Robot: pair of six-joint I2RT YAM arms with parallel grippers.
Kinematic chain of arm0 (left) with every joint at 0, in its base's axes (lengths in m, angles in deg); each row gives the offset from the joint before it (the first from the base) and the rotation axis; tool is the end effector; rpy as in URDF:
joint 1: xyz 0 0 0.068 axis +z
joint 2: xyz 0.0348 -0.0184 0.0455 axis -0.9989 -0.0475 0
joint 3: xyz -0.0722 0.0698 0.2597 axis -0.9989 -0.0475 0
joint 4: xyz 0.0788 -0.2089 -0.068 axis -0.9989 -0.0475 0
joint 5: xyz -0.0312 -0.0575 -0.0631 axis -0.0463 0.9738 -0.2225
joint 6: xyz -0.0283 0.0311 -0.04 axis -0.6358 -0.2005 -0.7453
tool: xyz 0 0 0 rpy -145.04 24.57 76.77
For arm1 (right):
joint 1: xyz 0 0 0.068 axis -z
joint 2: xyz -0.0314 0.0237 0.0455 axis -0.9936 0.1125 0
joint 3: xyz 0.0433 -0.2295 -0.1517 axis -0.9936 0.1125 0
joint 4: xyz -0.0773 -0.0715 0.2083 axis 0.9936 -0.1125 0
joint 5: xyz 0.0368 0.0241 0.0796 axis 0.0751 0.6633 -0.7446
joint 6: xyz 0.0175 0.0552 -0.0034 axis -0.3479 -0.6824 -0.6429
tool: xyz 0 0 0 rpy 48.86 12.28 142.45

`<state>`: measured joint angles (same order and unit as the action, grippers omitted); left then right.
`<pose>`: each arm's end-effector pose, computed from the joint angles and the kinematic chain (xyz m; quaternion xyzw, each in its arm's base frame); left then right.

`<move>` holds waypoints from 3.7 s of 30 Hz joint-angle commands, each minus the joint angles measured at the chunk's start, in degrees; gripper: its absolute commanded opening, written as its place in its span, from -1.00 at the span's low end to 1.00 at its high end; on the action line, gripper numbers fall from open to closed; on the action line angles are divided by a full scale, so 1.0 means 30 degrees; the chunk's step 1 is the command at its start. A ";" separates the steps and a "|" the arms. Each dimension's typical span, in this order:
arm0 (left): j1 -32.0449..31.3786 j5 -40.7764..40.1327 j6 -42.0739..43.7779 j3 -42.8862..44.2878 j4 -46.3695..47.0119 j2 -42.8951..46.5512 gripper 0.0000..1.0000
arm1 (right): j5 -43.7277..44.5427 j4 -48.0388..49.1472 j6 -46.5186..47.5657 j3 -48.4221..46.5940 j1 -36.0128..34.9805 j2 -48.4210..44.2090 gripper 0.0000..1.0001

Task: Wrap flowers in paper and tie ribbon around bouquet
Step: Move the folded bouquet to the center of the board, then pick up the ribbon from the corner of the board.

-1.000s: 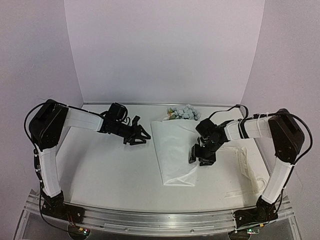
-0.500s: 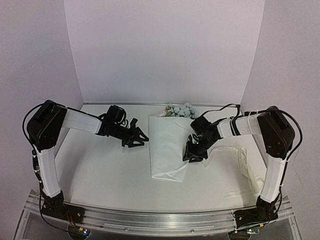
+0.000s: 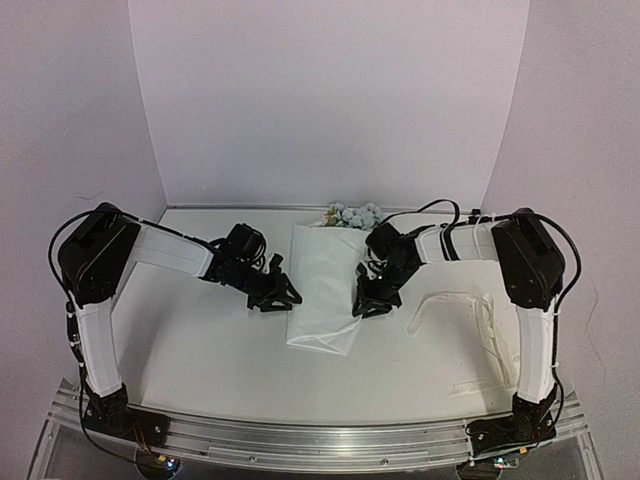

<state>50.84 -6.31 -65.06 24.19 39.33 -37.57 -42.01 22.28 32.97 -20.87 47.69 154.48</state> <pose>0.2914 -0.2439 0.1641 0.0213 0.9073 -0.4158 0.0584 0.3142 0.2498 0.1564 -0.1116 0.9523 0.2824 0.0301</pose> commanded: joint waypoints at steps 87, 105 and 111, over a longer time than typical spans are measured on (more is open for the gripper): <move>-0.1804 0.0330 0.5480 0.3254 -0.2738 0.4555 -0.12 | 0.9029 -0.4217 -0.8738 0.1101 0.6418 -0.1873 -1.00; -0.6108 -0.3834 0.9957 0.3886 -0.1409 0.4515 0.16 | 1.0036 -0.3168 -1.4467 0.9071 -0.0151 -1.5710 -1.00; -0.8450 -0.7724 1.1475 0.3032 -0.0919 0.5337 0.30 | 1.1885 -0.2370 -1.7743 0.7843 -0.3088 -1.5782 -1.00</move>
<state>29.74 -18.95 -35.69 33.96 32.98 -26.06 -11.97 13.23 -10.88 5.99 42.76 106.85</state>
